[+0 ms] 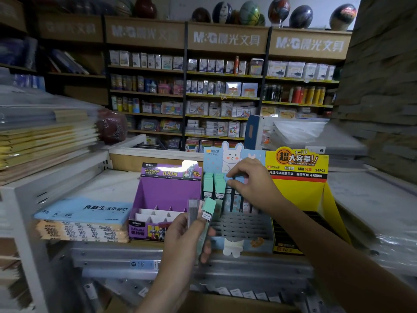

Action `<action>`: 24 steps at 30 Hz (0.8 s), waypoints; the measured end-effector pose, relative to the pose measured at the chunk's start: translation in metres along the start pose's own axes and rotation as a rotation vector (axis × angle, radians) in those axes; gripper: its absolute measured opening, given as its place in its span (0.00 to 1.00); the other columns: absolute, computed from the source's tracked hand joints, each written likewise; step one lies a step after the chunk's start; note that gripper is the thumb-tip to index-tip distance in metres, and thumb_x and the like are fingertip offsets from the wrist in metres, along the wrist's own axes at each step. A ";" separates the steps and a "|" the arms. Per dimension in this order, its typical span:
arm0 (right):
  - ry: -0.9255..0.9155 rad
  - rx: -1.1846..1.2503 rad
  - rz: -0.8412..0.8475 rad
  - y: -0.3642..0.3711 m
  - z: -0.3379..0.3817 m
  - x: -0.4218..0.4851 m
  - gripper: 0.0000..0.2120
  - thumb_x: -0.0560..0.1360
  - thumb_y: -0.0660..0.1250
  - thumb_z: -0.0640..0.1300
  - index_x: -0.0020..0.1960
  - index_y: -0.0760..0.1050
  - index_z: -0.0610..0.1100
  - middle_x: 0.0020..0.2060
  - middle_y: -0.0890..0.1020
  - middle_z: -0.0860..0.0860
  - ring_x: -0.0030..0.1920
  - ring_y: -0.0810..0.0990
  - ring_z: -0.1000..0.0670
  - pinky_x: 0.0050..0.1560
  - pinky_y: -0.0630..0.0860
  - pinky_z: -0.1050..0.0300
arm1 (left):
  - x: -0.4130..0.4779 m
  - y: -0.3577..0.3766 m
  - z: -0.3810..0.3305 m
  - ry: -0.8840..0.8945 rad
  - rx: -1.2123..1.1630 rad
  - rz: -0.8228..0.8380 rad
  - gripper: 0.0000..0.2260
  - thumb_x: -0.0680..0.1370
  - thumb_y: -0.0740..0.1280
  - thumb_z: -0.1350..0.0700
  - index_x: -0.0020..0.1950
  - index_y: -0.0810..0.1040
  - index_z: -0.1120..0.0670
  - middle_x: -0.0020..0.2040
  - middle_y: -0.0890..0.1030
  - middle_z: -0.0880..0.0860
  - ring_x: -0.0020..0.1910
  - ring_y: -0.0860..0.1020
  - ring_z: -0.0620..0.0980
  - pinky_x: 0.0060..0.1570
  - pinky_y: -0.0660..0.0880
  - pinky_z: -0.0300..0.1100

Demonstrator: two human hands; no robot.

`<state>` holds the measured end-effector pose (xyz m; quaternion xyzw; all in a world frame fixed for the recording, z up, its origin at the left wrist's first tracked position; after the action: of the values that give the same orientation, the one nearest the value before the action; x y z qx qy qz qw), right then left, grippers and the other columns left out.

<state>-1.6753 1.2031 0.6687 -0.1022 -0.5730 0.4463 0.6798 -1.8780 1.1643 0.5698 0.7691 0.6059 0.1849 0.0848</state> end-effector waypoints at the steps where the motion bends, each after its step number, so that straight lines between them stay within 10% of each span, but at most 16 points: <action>1: -0.016 -0.020 -0.006 0.000 0.000 0.000 0.04 0.73 0.76 0.42 0.46 0.82 0.46 0.41 0.75 0.57 0.45 0.68 0.58 0.50 0.62 0.65 | 0.000 0.000 0.000 0.001 -0.005 0.000 0.04 0.81 0.66 0.58 0.50 0.77 0.58 0.37 0.84 0.58 0.24 0.72 0.50 0.21 0.67 0.39; 9: -0.005 -0.114 0.031 -0.004 0.004 -0.003 0.08 0.75 0.74 0.44 0.54 0.84 0.45 0.47 0.74 0.50 0.51 0.70 0.52 0.56 0.69 0.56 | -0.003 0.007 0.000 -0.006 -0.095 0.067 0.06 0.75 0.71 0.50 0.47 0.83 0.51 0.40 0.85 0.60 0.26 0.75 0.50 0.22 0.70 0.41; 12: 0.087 0.111 -0.067 -0.017 0.011 -0.013 0.10 0.75 0.73 0.41 0.56 0.82 0.49 0.43 0.77 0.50 0.41 0.75 0.59 0.45 0.71 0.70 | -0.003 0.011 -0.001 -0.006 -0.112 0.098 0.09 0.72 0.73 0.47 0.48 0.84 0.50 0.43 0.85 0.61 0.28 0.77 0.50 0.22 0.71 0.41; 16: 0.312 0.538 0.028 -0.025 0.017 -0.032 0.02 0.76 0.72 0.42 0.48 0.83 0.45 0.35 0.84 0.45 0.28 0.79 0.46 0.28 0.76 0.57 | -0.001 0.018 0.001 -0.006 -0.124 0.126 0.08 0.74 0.72 0.47 0.48 0.83 0.49 0.46 0.86 0.62 0.28 0.78 0.50 0.23 0.72 0.40; 24: 0.361 0.712 0.229 -0.019 0.023 -0.057 0.07 0.74 0.75 0.39 0.50 0.81 0.40 0.36 0.86 0.41 0.32 0.84 0.47 0.29 0.78 0.58 | -0.002 0.032 0.004 -0.018 -0.105 0.144 0.09 0.75 0.70 0.48 0.52 0.84 0.49 0.47 0.85 0.63 0.30 0.80 0.54 0.26 0.75 0.42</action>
<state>-1.6829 1.1423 0.6494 -0.0003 -0.2391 0.6642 0.7082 -1.8478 1.1542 0.5771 0.8069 0.5376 0.2151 0.1167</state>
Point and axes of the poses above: each hand's wrist, its own x-axis towards the middle knuckle, its own y-axis out of the palm, z = x × y, the point moved 3 cm from there along x, towards the middle knuckle
